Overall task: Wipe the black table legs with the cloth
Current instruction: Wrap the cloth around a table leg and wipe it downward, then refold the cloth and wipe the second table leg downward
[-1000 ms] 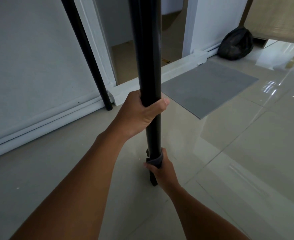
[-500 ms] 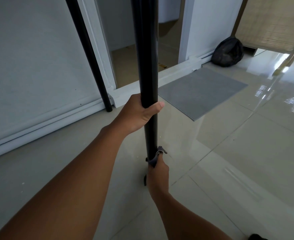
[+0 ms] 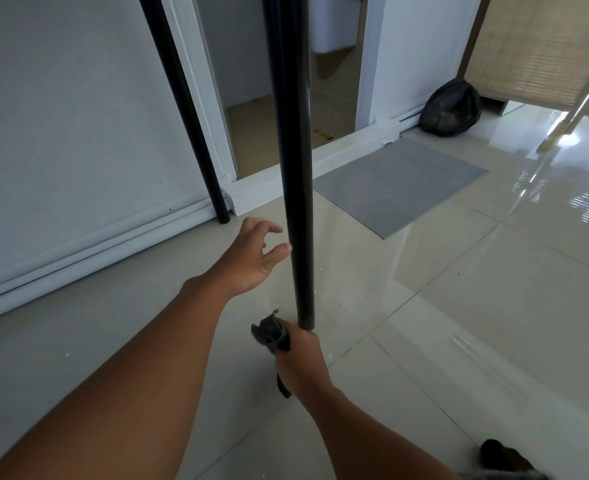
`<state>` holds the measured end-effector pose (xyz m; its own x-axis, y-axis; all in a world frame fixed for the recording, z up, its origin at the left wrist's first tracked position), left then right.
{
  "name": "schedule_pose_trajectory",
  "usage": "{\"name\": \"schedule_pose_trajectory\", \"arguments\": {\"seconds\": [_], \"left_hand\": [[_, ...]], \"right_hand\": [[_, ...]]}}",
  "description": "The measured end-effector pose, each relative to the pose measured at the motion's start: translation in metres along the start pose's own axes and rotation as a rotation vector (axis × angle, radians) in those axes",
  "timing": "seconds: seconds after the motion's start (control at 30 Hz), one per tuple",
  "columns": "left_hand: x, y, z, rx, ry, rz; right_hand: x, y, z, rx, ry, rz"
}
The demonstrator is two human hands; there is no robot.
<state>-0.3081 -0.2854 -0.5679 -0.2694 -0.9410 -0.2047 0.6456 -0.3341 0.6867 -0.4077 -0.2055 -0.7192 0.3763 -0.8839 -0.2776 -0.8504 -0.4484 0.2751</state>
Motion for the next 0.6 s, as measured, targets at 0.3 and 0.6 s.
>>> {"name": "schedule_pose_trajectory", "arguments": {"seconds": [0.3,0.6], "left_hand": [[-0.048,-0.050,-0.054,0.148,0.320,-0.567],[-0.084,-0.016,-0.018,0.209,0.165,-0.312]], "right_hand": [[-0.009,0.016,-0.045,0.003,0.150,0.012],[-0.031,0.037,-0.104,0.102,0.141,-0.133]]}}
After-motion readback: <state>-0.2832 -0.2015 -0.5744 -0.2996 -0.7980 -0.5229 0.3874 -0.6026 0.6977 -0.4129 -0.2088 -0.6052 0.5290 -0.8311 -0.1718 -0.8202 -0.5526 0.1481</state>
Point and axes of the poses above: each hand's wrist, its own x-axis towards the middle knuckle, its own y-axis out of the back of the hand, z = x × y, the point moved 9 cm from there along x, towards the middle knuckle, and after that the axes turned 15 degrees about -z, right-handed, at the moved point
